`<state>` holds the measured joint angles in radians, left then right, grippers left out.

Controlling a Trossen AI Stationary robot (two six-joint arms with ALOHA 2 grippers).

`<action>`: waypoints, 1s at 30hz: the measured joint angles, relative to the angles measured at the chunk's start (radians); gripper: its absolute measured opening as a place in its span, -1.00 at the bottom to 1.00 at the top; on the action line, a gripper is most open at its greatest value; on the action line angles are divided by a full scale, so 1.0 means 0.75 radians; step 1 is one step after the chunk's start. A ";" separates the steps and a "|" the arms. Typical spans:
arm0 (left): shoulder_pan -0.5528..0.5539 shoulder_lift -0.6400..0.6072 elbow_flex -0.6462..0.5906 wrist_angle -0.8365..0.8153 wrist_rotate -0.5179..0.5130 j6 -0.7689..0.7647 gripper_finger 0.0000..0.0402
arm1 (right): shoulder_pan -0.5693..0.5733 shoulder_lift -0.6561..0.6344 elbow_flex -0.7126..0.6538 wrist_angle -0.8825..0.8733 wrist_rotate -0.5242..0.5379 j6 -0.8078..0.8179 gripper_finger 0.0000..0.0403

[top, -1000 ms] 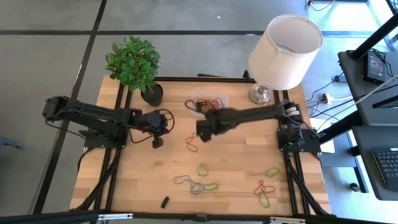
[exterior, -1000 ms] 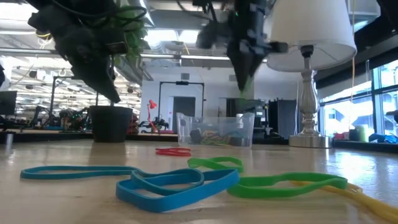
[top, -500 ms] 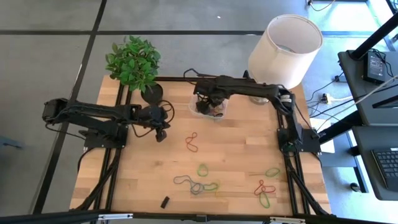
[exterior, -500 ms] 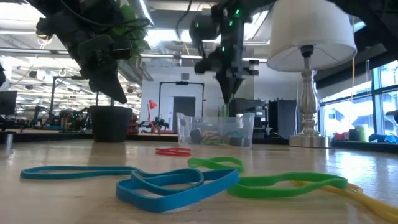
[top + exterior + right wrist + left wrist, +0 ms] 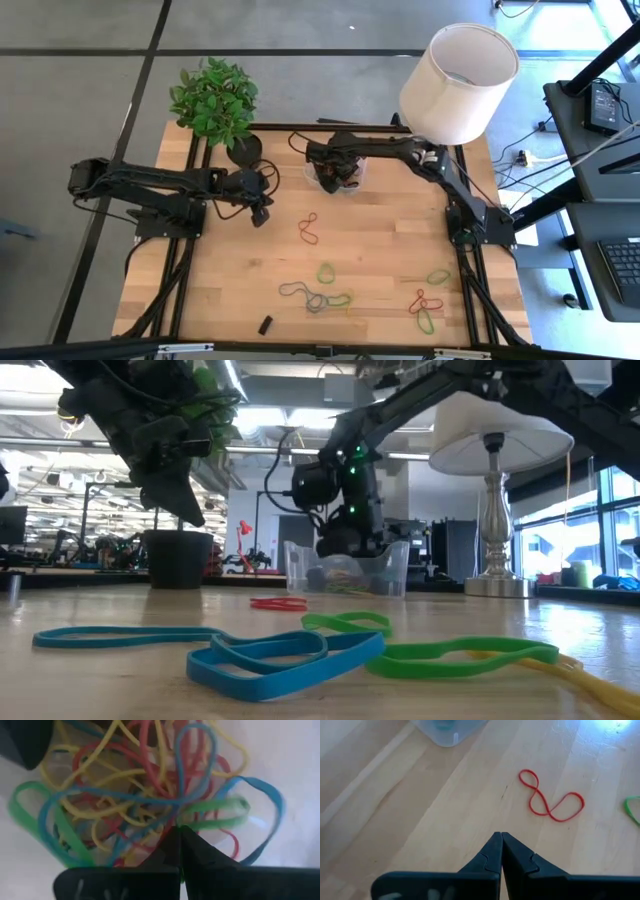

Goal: Pick and place rubber bands into bin
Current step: Put the green rubber band into the transparent bin

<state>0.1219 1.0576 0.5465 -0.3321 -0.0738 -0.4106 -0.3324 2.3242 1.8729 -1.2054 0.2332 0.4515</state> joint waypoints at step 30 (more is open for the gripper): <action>-0.003 0.001 0.000 0.002 0.042 0.105 -0.99 | 0.044 0.030 0.378 -0.257 0.176 0.067 -0.39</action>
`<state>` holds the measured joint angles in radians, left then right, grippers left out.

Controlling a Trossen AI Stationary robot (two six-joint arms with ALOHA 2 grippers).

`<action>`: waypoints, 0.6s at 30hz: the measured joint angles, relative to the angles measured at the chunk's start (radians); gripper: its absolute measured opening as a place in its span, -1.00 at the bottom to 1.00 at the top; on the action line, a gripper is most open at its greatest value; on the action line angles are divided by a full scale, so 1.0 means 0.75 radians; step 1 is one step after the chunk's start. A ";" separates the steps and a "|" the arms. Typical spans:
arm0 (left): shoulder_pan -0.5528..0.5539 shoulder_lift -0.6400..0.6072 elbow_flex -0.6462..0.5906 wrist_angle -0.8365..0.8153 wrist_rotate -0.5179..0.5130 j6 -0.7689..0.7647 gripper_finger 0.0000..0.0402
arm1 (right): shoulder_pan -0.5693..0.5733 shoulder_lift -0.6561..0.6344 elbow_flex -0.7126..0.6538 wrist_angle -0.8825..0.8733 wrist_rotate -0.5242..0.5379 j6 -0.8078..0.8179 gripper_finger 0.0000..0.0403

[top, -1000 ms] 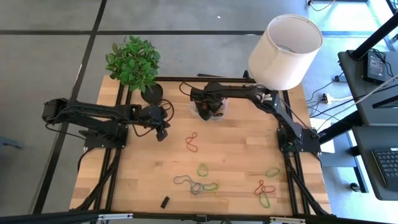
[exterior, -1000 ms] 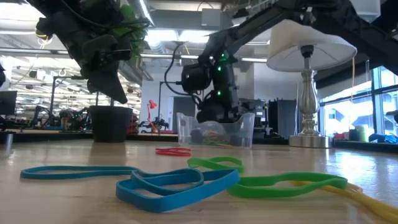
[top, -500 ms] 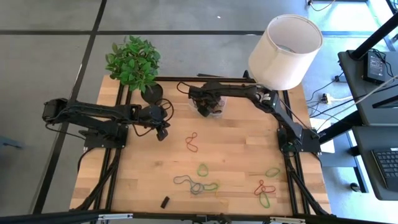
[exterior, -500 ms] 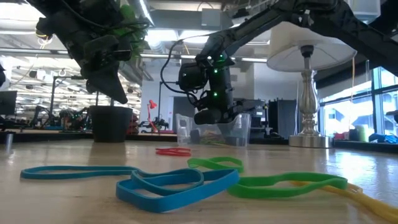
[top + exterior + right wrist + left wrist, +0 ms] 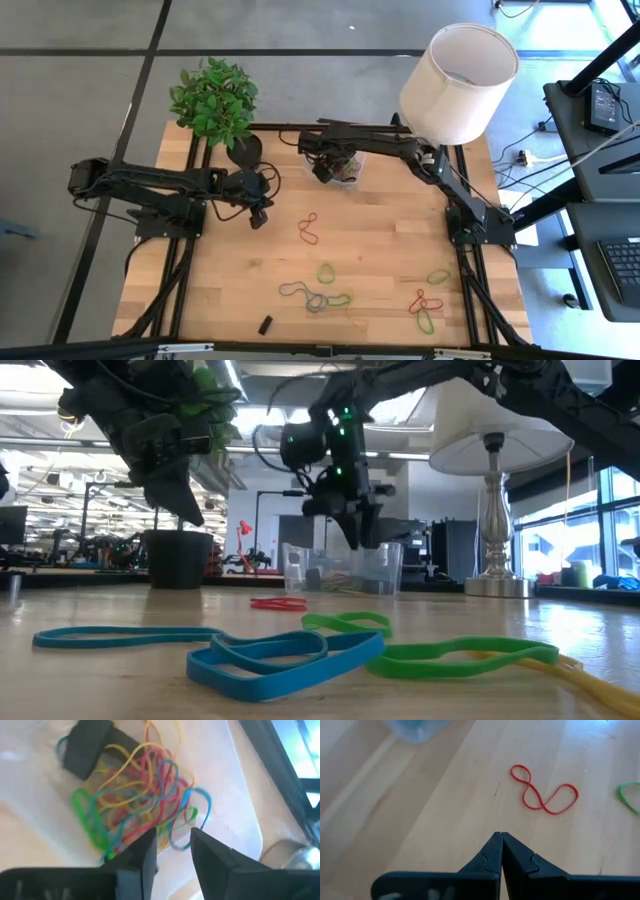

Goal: Pick and place rubber bands into bin
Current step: Put the green rubber band into the transparent bin

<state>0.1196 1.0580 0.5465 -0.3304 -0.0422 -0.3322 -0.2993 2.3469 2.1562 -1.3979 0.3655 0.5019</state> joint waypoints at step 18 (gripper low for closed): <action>-0.261 0.018 0.133 -0.130 -0.055 0.186 -0.99 | 0.459 -0.666 -0.771 0.360 0.010 0.524 -0.47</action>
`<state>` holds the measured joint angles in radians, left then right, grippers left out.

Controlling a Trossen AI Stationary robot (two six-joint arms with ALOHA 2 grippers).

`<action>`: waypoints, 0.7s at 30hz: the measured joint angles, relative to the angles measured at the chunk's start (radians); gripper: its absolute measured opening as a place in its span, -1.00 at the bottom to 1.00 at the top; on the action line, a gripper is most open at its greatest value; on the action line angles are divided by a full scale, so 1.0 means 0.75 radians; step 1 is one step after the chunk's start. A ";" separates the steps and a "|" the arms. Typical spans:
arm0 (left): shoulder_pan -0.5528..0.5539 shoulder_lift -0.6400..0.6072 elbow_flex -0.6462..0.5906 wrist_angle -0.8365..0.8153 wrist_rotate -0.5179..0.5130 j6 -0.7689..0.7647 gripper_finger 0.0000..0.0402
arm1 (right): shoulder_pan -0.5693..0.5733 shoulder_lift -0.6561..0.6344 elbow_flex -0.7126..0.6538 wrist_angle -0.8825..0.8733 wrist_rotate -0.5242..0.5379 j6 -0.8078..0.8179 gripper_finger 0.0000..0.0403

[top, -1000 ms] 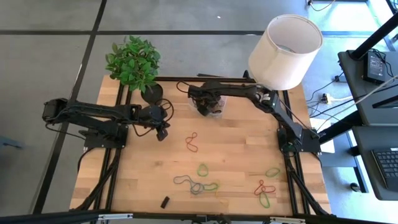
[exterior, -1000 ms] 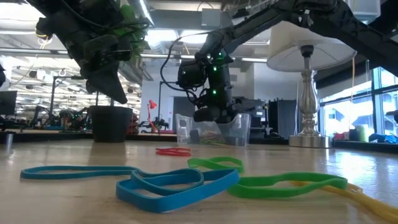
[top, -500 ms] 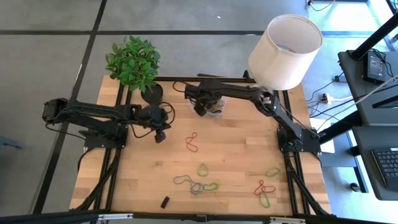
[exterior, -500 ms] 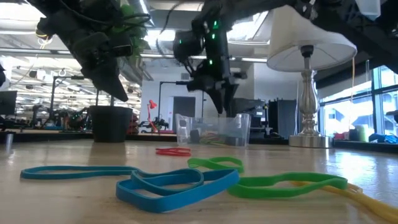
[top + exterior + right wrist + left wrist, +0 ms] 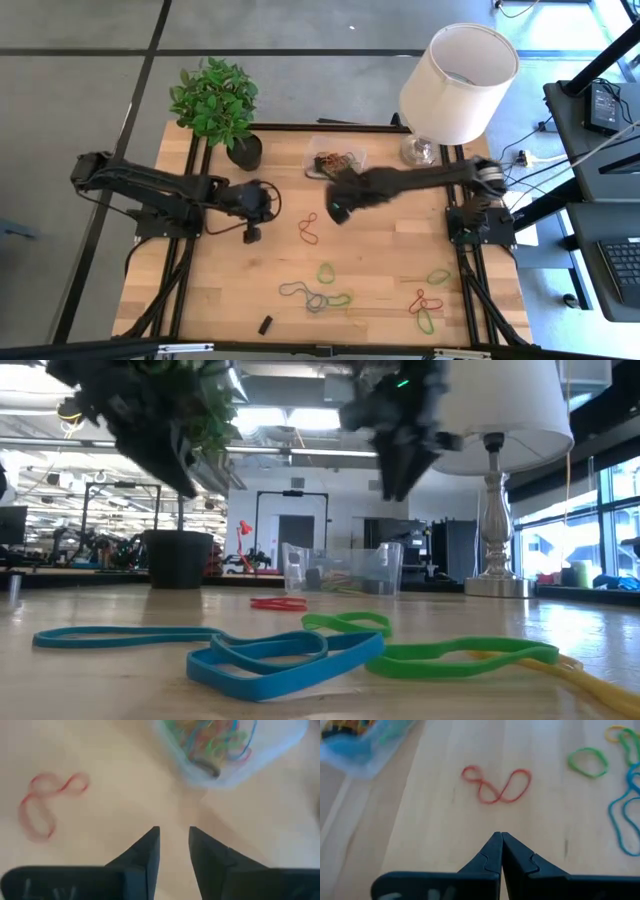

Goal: Pick and place rubber bands into bin
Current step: Put the green rubber band into the transparent bin

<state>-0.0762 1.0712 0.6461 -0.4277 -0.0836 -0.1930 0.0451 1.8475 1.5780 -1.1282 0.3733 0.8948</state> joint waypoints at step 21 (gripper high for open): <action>-0.360 0.926 0.922 -0.213 -0.224 0.038 -0.96 | 0.672 -0.741 -1.022 0.520 0.000 0.301 -0.50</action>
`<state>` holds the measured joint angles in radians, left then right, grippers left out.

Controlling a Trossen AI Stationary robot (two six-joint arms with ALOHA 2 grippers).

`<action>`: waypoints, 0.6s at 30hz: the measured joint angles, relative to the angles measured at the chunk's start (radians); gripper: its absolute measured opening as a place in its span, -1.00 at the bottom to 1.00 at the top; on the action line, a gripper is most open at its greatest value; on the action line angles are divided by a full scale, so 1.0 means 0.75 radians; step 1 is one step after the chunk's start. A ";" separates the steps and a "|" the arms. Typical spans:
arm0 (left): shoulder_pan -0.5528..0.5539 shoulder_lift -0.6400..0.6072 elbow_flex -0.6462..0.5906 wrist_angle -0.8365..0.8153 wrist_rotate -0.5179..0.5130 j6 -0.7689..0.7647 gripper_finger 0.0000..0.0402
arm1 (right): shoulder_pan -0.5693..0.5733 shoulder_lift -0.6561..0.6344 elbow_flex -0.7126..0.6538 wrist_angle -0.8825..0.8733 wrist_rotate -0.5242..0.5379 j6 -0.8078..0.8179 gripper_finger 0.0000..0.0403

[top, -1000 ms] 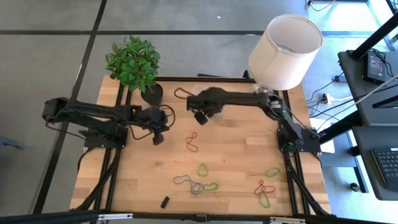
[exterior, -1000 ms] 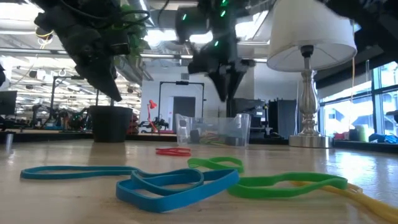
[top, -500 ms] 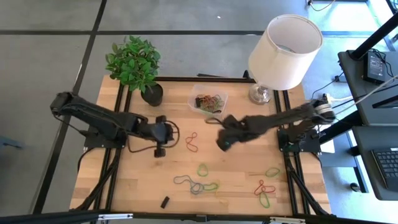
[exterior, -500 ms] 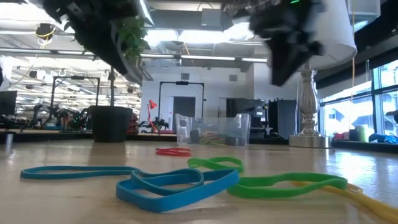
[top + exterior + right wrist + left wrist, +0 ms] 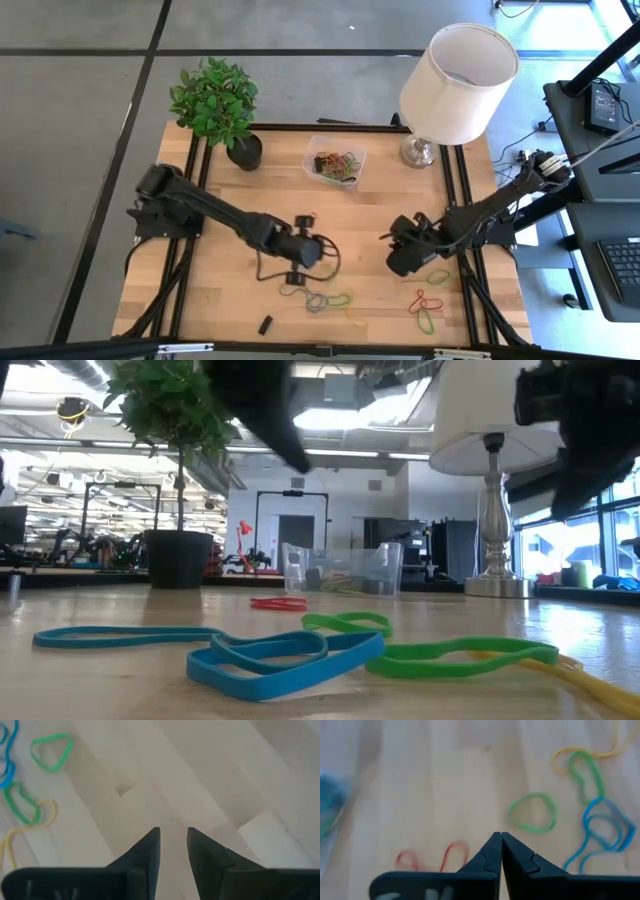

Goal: Pick and place rubber bands into bin
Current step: Put the green rubber band into the transparent bin

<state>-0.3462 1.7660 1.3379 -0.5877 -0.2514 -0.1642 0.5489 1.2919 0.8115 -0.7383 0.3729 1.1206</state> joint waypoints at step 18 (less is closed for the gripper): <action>0.027 0.522 0.347 -0.001 0.120 0.100 -0.43 | 0.155 -0.007 -0.089 0.129 -0.036 -0.008 -0.50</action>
<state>-0.3262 2.1577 1.5983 -0.5884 -0.1611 -0.0895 0.6649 1.2865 0.7448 -0.6416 0.3462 1.1149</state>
